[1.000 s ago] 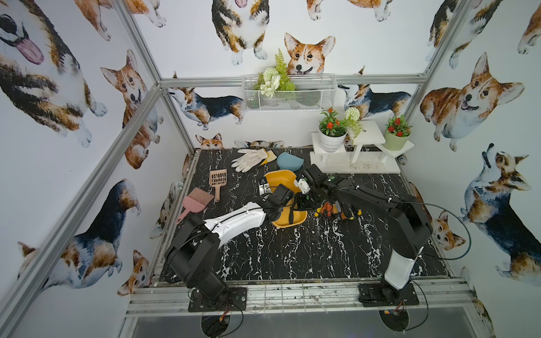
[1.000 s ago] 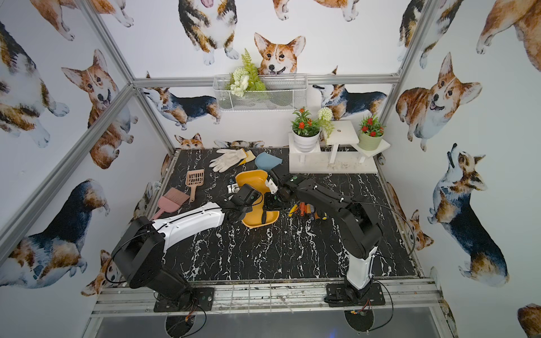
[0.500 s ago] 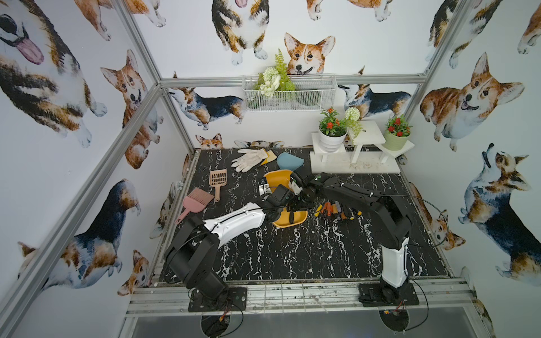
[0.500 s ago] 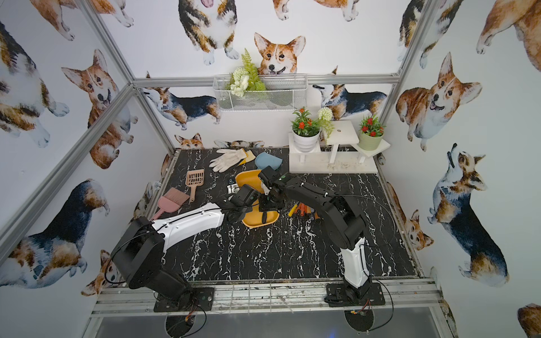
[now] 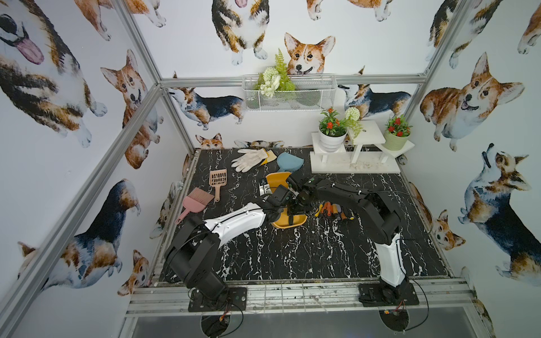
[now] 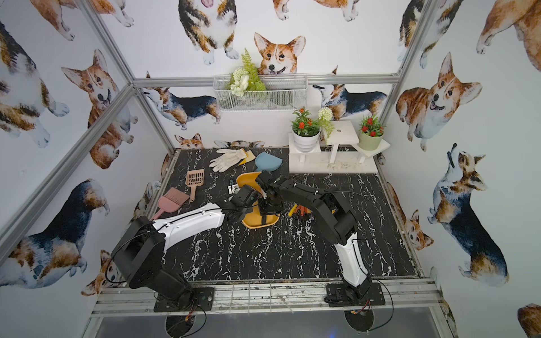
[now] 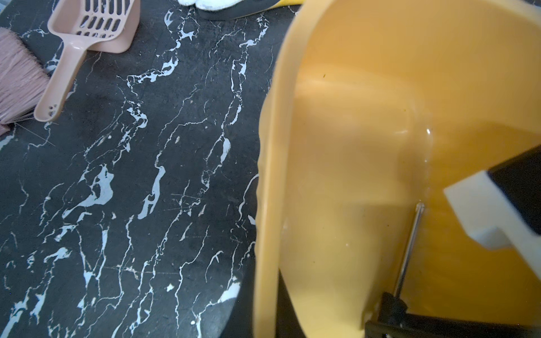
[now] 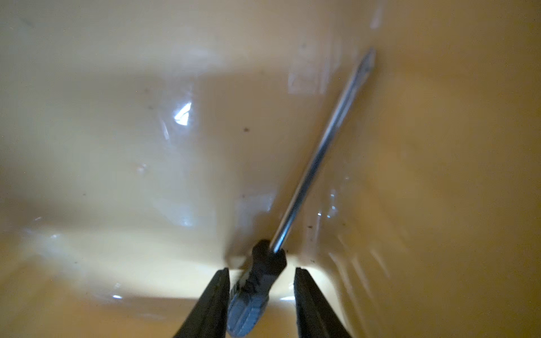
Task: Take out the screwdriver from the storage box
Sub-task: Pick up the screwdriver from the storage box.
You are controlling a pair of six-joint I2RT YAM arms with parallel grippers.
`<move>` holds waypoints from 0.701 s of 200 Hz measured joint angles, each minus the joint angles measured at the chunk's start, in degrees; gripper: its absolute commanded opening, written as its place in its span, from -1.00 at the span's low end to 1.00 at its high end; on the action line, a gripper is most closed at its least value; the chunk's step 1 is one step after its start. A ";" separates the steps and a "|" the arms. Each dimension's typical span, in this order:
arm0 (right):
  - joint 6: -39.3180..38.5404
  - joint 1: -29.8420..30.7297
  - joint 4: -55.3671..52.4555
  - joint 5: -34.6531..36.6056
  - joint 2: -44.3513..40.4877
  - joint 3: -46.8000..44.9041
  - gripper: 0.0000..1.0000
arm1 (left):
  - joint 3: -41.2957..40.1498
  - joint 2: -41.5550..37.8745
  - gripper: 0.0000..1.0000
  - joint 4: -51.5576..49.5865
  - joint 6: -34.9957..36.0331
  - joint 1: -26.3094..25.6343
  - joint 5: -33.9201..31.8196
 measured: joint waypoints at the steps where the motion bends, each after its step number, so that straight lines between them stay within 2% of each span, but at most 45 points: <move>1: 0.00 0.00 0.00 0.00 0.07 0.04 -0.28 | 0.00 0.00 -1.00 0.02 0.00 0.00 0.02; 25: 0.00 -0.02 -0.07 -0.55 1.11 0.85 -0.40 | -0.17 0.02 -1.00 -0.04 -0.04 0.02 0.00; 46: -0.02 -0.02 -0.07 -0.59 1.27 0.94 -0.67 | -0.33 0.02 -1.00 -0.15 -0.11 0.11 -0.02; 96: -0.09 -0.11 -0.04 -0.74 0.50 0.57 -1.00 | -0.44 1.05 -1.00 -0.37 -0.44 0.11 -0.17; 140: -0.70 -0.11 0.37 -0.11 -4.15 -2.45 -1.00 | 0.46 2.80 -1.00 -0.92 -1.77 0.11 -0.39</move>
